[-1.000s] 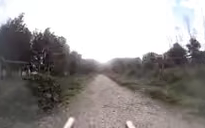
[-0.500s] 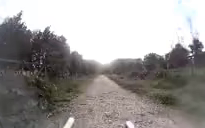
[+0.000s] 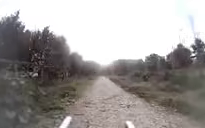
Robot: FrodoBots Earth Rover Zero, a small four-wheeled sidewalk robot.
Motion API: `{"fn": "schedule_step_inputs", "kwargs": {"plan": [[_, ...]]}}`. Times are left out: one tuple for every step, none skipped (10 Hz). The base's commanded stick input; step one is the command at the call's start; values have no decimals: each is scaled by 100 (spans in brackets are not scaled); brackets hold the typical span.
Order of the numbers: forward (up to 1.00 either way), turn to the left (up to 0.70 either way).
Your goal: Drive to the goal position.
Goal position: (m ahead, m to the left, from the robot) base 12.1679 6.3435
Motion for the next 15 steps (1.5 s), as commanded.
{"fn": "schedule_step_inputs", "kwargs": {"plan": [[70, 0], [70, 0], [70, 0], [70, 0], [70, 0], [70, 0], [70, 0], [70, 0], [70, 0], [70, 0], [70, 0], [70, 0], [70, 0], [70, 0], [70, 0]]}}
